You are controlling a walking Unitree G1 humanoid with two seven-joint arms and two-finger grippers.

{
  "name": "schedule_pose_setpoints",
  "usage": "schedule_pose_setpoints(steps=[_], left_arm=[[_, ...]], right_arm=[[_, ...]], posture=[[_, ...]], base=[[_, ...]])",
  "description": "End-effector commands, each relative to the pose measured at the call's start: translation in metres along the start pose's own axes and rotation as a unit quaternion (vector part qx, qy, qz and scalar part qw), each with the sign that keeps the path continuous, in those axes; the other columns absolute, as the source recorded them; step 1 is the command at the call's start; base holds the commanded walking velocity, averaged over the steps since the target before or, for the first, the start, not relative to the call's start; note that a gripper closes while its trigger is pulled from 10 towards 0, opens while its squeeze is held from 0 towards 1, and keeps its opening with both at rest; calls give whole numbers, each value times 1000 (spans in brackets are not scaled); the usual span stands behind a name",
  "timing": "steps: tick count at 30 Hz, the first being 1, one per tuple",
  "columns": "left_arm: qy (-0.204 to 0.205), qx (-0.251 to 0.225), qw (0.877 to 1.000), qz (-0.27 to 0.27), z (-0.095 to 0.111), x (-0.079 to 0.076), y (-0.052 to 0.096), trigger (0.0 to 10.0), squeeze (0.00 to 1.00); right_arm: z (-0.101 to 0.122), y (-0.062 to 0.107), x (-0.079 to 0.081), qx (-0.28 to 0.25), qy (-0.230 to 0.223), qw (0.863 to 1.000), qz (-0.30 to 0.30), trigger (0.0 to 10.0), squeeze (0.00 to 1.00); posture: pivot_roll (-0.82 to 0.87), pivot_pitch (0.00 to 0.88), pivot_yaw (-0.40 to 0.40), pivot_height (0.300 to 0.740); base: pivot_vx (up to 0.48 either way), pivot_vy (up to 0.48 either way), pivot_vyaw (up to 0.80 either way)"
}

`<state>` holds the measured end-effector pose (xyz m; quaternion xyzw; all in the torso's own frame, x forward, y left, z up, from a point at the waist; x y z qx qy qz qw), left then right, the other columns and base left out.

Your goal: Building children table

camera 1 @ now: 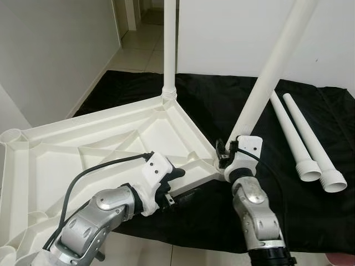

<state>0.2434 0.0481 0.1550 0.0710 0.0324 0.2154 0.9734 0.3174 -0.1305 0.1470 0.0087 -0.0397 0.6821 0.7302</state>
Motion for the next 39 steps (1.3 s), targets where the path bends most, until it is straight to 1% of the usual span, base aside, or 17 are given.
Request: schedule_pose_setpoints(steps=[1, 5, 13, 14, 15, 17, 19, 20, 21, 22, 27, 29, 30, 34, 35, 36, 39], left_arm=[[-6, -2, 1000, -8, 0, -4, 0, 10000, 0], [-6, -2, 1000, -9, -1, -5, -1, 10000, 0], [-8, -1, 1000, -11, -1, -4, -2, 10000, 0], [-9, -1, 1000, -11, -1, -4, -2, 10000, 0], [-10, -1, 1000, -11, -1, -3, -2, 10000, 0], [-10, -1, 1000, -11, -1, -3, -2, 10000, 0], [-11, -1, 1000, -12, 0, -3, -2, 10000, 0], [-11, -1, 1000, -12, 0, -3, -2, 10000, 0], [-11, -1, 1000, -12, 0, -3, -2, 10000, 0], [-11, 0, 1000, -12, 0, -4, -2, 10000, 0], [-11, 0, 1000, -13, 0, -4, -2, 10000, 0], [-13, 0, 1000, -12, 0, -3, -2, 10000, 0], [-13, 0, 1000, -12, 0, -3, -2, 10000, 0], [-14, -1, 1000, -11, 0, -1, -2, 10000, 0], [-14, -1, 1000, -10, 1, -1, -2, 10000, 0], [-14, -1, 1000, -10, 1, -1, -2, 10000, 0], [-15, -2, 1000, -8, 1, 0, -3, 10000, 0]], right_arm=[[-15, 4, -4, 39, -20, 999, -31, 10000, 0], [-18, 10, -3, 49, -26, 997, -54, 10000, 0], [-11, 8, 1, 27, -36, 999, -24, 10000, 0], [-5, 8, 1, 9, -38, 999, -7, 10000, 1000], [5, 6, -2, -19, -41, 999, 10, 10000, 1000], [5, 6, -2, -19, -41, 999, 10, 10000, 1000], [10, 2, -7, -31, -34, 998, 37, 10000, 1000], [11, 0, -9, -32, -28, 998, 55, 10000, 627], [11, 0, -9, -32, -28, 998, 55, 10000, 627], [12, -2, -12, -35, -24, 996, 76, 10000, 0], [12, -6, -16, -31, 2, 992, 125, 10000, 0], [11, -9, -16, -29, 20, 984, 174, 10000, 0], [11, -9, -16, -29, 20, 984, 174, 10000, 0], [9, -12, -16, -27, 35, 973, 227, 10000, 0], [8, -13, -15, -26, 49, 966, 254, 10000, 0], [8, -13, -15, -26, 49, 966, 254, 10000, 0], [3, -18, -17, -15, 89, 943, 319, 10000, 0]], posture=[[-73, 36, 24, 740], [-73, 27, 20, 740], [-77, 15, 23, 740], [-77, 14, 23, 740], [-77, 13, 23, 740], [-77, 13, 23, 740], [-78, 13, 25, 740], [-78, 14, 25, 740], [-78, 14, 25, 740], [-80, 15, 28, 740], [-81, 17, 31, 740], [-82, 18, 37, 740], [-82, 18, 37, 740], [-82, 21, 42, 740], [-85, 21, 49, 740], [-85, 21, 49, 740], [-79, 18, 46, 740]], base=[[0, 0, 0], [0, 0, 0], [0, 0, 0], [0, 0, 0], [0, 0, 0], [0, 0, 0], [0, 0, 0], [0, 0, 0], [0, 0, 0], [0, 0, 0], [0, 0, 0], [0, 0, 0], [0, 0, 0], [0, 0, 0], [0, 0, 0], [0, 0, 0], [0, 0, 0]])
Point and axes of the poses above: a point about 5 cm out from each wrist's last joint towards the gripper, its own y axis pointing back from the gripper into the wrist, its own z axis along the axis of the wrist's last joint, x = y × z, the point moved 3 cm from there along -y, pointing out of the wrist towards the gripper, and after that the axes turned 1 degree about y, right-handed, at the moved point
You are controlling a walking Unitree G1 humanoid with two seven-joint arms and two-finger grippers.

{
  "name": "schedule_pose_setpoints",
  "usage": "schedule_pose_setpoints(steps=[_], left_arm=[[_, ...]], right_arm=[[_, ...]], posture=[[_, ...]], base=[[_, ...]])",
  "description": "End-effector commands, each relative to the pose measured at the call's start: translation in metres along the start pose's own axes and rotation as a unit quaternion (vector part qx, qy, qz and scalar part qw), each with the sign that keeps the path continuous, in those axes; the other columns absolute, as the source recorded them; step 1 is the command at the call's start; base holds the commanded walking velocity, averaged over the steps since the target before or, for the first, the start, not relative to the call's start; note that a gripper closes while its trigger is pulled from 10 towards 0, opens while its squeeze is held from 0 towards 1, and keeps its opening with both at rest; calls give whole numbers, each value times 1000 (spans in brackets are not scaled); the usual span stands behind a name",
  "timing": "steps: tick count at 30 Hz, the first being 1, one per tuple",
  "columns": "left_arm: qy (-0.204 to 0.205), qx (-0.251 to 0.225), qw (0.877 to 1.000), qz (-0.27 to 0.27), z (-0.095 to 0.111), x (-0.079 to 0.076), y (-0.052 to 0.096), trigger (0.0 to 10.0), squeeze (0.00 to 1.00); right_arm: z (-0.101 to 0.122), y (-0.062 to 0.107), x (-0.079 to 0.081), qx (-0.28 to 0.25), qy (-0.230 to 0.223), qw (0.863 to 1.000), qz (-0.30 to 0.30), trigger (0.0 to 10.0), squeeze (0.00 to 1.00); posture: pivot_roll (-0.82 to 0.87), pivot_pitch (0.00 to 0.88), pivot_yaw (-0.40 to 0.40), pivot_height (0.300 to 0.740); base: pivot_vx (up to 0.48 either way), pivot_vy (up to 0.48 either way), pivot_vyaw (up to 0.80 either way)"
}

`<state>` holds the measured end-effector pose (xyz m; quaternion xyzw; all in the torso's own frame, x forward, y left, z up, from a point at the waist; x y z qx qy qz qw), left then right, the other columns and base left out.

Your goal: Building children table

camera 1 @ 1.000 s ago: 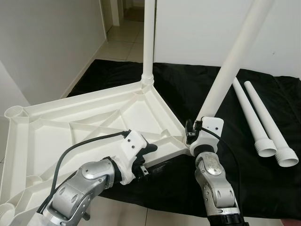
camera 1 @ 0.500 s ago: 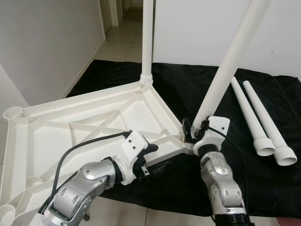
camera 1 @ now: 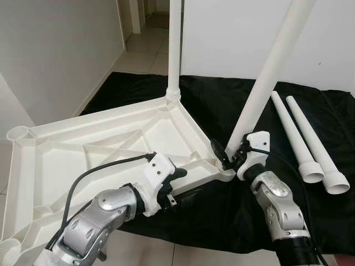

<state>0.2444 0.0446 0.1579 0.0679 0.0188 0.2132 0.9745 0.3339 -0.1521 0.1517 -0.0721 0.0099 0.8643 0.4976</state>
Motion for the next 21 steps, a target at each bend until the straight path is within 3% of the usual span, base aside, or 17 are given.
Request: schedule_pose_setpoints(steps=[1, 2, 3, 4, 5, 7, 16, 17, 21], left_arm=[[-3, 4, 1000, -5, -2, 1, 0, 10000, 0], [-3, 4, 1000, -4, -2, 2, 1, 10000, 0], [-3, 4, 1000, -4, -2, 2, 1, 10000, 0], [-4, 4, 1000, -5, -2, 2, 1, 10000, 0], [-4, 4, 1000, -4, -2, 2, 1, 10000, 0], [-4, 5, 1000, -4, -2, 2, 1, 10000, 0], [-4, 4, 1000, 0, -1, 2, 2, 10000, 0], [-4, 4, 1000, 0, -1, 2, 2, 10000, 0], [-2, 5, 1000, 1, -2, 2, 2, 10000, 0]], right_arm=[[-3, -3, 1, 4, 5, 999, 36, 9294, 0], [-4, -4, -1, 8, 4, 999, 51, 7255, 0], [-4, -4, -1, 8, 4, 999, 51, 7255, 0], [-4, -4, -1, 10, 5, 998, 57, 2627, 0], [-5, -4, -2, 13, 9, 998, 62, 392, 0], [-7, -4, -4, 18, 12, 998, 66, 0, 0], [-23, 4, -12, 42, -8, 997, 70, 0, 0], [-23, 4, -13, 41, -13, 997, 64, 10000, 0], [-23, 4, -13, 33, -37, 998, 47, 10000, 0]], posture=[[-79, 18, 46, 740], [-78, 17, 45, 740], [-78, 17, 45, 740], [-76, 18, 44, 740], [-76, 18, 44, 740], [-74, 18, 43, 740], [-68, 31, 41, 740], [-68, 31, 41, 740], [-69, 33, 37, 740]], base=[[0, 0, 0], [0, 0, 0], [0, 0, 0], [0, 0, 0], [0, 0, 0], [0, 0, 0], [0, 0, 0], [0, 0, 0], [0, 0, 0]])
Point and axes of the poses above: a point about 5 cm out from each wrist's last joint towards the gripper, its own y axis pointing back from the gripper into the wrist, its own z axis along the axis of the wrist's last joint, x = y × z, the point moved 3 cm from there along -y, pointing out of the wrist towards the gripper, and after that the axes turned 1 degree about y, right-handed, at the moved point
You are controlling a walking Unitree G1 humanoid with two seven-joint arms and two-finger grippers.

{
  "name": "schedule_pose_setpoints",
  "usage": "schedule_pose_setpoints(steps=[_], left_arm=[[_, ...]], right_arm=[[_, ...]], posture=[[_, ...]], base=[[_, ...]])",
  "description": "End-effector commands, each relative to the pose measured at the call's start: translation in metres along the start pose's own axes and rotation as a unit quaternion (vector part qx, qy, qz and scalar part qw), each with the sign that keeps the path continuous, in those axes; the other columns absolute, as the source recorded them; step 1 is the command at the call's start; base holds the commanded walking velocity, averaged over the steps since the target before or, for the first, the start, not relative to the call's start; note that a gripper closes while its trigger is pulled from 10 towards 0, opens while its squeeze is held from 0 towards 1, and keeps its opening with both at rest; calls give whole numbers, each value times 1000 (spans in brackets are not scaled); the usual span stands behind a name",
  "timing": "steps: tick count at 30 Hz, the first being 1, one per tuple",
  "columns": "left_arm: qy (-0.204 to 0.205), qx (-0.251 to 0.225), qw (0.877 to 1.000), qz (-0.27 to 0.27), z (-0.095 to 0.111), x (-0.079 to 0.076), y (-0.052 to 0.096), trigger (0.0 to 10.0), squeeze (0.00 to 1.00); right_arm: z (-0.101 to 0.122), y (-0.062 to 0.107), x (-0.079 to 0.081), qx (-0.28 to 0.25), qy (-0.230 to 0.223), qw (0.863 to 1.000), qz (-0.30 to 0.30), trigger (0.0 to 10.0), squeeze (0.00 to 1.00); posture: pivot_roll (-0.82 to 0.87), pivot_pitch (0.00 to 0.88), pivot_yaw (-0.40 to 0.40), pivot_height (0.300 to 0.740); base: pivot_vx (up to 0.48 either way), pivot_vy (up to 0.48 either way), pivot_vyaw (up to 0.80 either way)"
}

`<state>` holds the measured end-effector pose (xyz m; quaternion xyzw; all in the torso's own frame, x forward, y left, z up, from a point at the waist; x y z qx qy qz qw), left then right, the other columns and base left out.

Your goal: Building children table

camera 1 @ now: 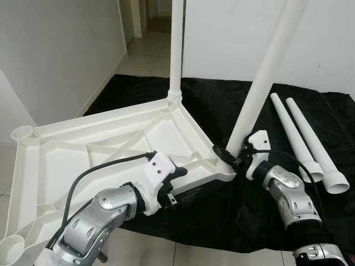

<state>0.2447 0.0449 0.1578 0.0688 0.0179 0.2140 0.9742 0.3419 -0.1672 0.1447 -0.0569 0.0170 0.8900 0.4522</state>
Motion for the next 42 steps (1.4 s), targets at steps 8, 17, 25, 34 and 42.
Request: schedule_pose_setpoints(steps=[8, 17, 25, 34, 42], left_arm=[[-1, 5, 1000, -6, -3, -2, 1, 10000, 0], [-1, 9, 1000, -10, -4, -4, 2, 10000, 0], [1, 11, 1000, -12, -6, -6, 2, 10000, 0], [2, 8, 1000, -12, -6, -7, 1, 10000, 0], [-4, 6, 1000, -15, -5, -4, -3, 10000, 0]], right_arm=[[-14, 0, 1, 34, -32, 995, -92, 10000, 0], [-12, -1, 22, 31, -78, 980, -181, 10000, 0], [-15, 6, 35, 40, -90, 949, -301, 10000, 0], [-10, 9, 46, 36, -101, 920, -377, 10000, 0], [4, 10, 46, 10, -79, 927, -368, 10000, 0]], posture=[[-71, 27, 32, 740], [-68, 25, 30, 740], [-70, 26, 28, 740], [-74, 26, 26, 740], [-90, 15, 28, 740]], base=[[0, 0, 0], [0, 0, 0], [0, 0, 0], [0, 0, 0], [0, 0, 0]])
Point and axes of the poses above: a point about 5 cm out from each wrist's last joint towards the gripper, its own y axis pointing back from the gripper into the wrist, its own z axis along the axis of the wrist's last joint, x = y × z, the point moved 3 cm from there along -y, pointing out of the wrist towards the gripper, and after that the axes turned 1 degree about y, right-handed, at the moved point
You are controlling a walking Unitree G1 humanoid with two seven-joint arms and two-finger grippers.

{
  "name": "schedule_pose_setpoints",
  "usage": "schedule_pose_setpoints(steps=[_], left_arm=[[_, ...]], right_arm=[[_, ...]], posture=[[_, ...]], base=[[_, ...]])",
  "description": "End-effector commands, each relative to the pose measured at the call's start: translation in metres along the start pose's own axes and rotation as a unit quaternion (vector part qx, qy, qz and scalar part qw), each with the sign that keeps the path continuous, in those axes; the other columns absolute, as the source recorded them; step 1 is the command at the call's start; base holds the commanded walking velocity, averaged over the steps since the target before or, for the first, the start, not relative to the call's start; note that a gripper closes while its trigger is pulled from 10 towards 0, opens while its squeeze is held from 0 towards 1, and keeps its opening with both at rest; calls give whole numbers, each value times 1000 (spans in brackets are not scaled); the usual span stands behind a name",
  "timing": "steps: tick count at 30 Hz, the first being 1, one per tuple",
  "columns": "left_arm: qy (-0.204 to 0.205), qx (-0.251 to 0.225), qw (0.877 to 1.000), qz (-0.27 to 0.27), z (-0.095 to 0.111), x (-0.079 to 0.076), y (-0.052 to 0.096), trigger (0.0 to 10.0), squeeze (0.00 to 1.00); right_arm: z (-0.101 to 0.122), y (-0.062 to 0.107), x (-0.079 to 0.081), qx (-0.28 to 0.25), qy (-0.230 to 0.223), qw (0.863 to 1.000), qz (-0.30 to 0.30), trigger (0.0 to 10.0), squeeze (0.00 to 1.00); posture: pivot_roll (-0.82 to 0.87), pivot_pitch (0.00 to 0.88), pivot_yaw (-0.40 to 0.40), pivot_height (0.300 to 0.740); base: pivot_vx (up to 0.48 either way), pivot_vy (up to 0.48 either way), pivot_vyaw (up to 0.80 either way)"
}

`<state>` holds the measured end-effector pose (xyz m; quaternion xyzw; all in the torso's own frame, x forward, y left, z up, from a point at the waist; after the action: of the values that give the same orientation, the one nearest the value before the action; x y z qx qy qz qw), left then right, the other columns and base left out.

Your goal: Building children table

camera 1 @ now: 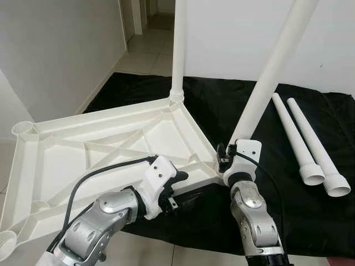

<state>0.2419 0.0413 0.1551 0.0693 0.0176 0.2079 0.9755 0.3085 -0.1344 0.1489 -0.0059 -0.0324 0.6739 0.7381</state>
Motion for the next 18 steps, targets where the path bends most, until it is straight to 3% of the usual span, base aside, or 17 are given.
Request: schedule_pose_setpoints(steps=[1, 2, 3, 4, 5, 14, 15, 18], left_arm=[[-6, 2, 1000, -7, 0, 3, -2, 10000, 0], [-8, 0, 1000, -6, 1, 5, -3, 10000, 0], [-9, 0, 1000, -6, 1, 6, -4, 10000, 0], [-9, 0, 1000, -6, 1, 6, -4, 10000, 0], [-10, -1, 1000, -6, 2, 7, -4, 10000, 0], [-23, -2, 1000, -7, 6, 15, -6, 10000, 0], [-26, -2, 1000, -7, 7, 17, -7, 10000, 0], [-30, -2, 1000, -8, 8, 19, -8, 10000, 0]], right_arm=[[-5, 3, -5, 13, -7, 1000, -7, 10000, 0], [-5, 2, -6, 11, -6, 1000, 0, 10000, 0], [-4, 2, -8, 7, -3, 1000, 4, 10000, 408], [-4, 2, -8, 7, -3, 1000, 4, 10000, 408], [-3, 1, -10, 3, -1, 1000, 7, 10000, 1000], [5, 3, -14, -24, 6, 999, 40, 10000, 1000], [7, 3, -16, -31, 6, 998, 60, 10000, 24], [6, 2, -15, -33, 10, 994, 103, 10000, 0]], posture=[[-99, 5, 37, 740], [-99, 5, 37, 740], [-104, 0, 43, 740], [-104, 0, 43, 740], [-105, 0, 46, 740], [-115, 0, 58, 740], [-119, 0, 62, 740], [-121, 0, 67, 740]], base=[[0, 0, 0], [0, 0, 0], [0, 0, 0], [0, 0, 0], [0, 0, 0], [0, 0, 0], [0, 0, 0], [0, 0, 0]])
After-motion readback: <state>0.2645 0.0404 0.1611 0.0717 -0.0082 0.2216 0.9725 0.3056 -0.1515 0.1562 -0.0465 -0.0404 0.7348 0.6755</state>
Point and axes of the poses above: a point about 5 cm out from each wrist's last joint towards the gripper, its own y axis pointing back from the gripper into the wrist, its own z axis along the axis of the wrist's last joint, x = y × z, the point moved 3 cm from there along -y, pointing out of the wrist towards the gripper, and after that the axes turned 1 degree about y, right-handed, at the moved point
